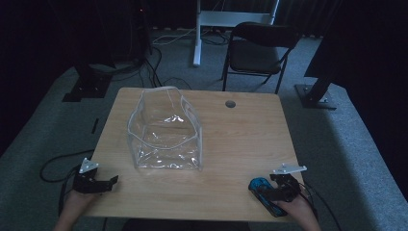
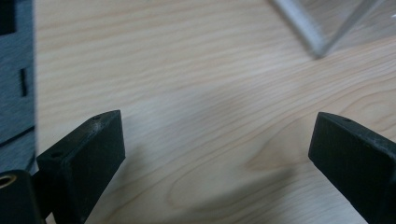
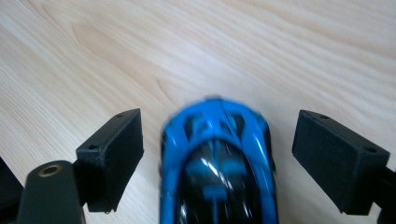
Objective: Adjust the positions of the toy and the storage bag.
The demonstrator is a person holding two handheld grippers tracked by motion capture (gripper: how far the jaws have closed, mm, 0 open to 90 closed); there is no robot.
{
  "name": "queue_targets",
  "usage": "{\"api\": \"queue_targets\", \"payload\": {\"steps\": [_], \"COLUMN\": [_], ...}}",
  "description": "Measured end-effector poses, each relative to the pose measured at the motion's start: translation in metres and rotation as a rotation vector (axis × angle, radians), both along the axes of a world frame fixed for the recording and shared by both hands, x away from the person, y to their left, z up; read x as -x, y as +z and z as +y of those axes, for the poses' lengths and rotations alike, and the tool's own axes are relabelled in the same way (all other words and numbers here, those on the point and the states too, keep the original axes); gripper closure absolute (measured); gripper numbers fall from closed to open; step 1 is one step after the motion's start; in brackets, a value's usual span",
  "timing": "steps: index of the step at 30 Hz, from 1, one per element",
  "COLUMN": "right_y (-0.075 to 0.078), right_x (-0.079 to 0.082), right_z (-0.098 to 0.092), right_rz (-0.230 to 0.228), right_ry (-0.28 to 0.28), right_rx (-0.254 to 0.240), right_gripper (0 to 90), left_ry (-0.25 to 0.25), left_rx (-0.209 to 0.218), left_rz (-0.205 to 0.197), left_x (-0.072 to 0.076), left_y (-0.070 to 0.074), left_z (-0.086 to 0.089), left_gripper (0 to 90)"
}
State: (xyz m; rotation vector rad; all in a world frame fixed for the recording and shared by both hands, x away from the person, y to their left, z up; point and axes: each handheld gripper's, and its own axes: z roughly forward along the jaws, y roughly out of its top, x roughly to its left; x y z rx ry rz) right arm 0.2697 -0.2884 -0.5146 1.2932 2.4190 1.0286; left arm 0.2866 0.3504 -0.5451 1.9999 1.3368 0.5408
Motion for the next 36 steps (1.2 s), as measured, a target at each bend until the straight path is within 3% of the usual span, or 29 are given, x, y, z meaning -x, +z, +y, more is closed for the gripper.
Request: {"api": "queue_targets", "payload": {"steps": [4,10,19,36], "right_y": [0.006,0.015,0.032,0.069], "right_x": [-0.016,-0.035,-0.057,-0.08], "right_z": [0.014,0.034,0.07,0.146], "right_rz": [-0.017,-0.045,-0.084,-0.161], "right_ry": [0.014,0.047,0.109,0.282], "right_rx": [-0.021,-0.042,-0.069,-0.142], "right_gripper": [12.6,12.4,12.8,15.8], "left_ry": [-0.006,-0.06,-0.103,-0.197], "left_rx": [0.024,0.048,0.063,0.101], "left_rz": [-0.028,-0.057,-0.083,-0.168], "left_x": [-0.004,-0.009,-0.019,-0.031], "left_y": [0.007,0.016,0.023,0.051], "left_z": [-0.007,-0.019,-0.032,-0.057], "left_gripper": [4.2,4.3,4.3,5.5]}}
